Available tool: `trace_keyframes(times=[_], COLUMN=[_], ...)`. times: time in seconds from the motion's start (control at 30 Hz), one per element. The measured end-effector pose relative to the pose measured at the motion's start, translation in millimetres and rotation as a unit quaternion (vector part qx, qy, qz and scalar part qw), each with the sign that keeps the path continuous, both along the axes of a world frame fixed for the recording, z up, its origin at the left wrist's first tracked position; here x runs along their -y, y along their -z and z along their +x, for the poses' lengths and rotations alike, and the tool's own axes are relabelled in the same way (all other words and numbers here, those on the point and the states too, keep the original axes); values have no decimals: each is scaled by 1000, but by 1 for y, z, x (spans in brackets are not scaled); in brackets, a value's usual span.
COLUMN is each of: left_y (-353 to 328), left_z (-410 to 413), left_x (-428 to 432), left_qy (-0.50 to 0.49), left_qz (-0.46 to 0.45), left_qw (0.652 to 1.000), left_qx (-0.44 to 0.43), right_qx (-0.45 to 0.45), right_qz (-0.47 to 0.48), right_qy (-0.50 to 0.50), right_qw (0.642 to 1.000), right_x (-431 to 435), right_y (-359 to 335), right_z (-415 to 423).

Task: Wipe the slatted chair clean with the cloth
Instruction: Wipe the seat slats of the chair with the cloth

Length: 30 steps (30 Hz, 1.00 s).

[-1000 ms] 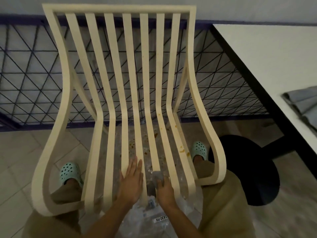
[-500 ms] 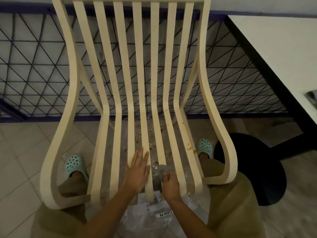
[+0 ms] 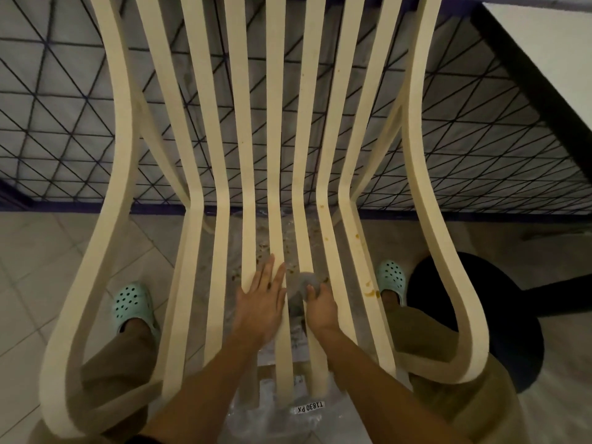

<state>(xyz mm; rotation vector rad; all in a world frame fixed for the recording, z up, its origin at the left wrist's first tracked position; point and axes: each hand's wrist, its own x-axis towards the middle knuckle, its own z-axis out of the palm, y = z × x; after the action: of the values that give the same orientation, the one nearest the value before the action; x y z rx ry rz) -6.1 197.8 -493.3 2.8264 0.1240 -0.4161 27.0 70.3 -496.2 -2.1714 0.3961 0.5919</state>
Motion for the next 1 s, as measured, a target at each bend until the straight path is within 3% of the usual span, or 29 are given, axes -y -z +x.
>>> trace_keyframes(times=[0.47, 0.73, 1.0], left_y=[9, 26, 37], left_z=[8, 95, 106], left_x=[2, -19, -20], left_qy=[-18, -89, -84], left_qz=[-15, -18, 0], left_qw=[1000, 996, 996], left_qx=[-19, -3, 9], right_qx=[-5, 8, 46], right_qz=[47, 86, 97], right_qy=[31, 51, 47], right_qw=[998, 995, 993], right_x=[-25, -43, -65], right_y=[11, 31, 27], right_z=[92, 138, 214])
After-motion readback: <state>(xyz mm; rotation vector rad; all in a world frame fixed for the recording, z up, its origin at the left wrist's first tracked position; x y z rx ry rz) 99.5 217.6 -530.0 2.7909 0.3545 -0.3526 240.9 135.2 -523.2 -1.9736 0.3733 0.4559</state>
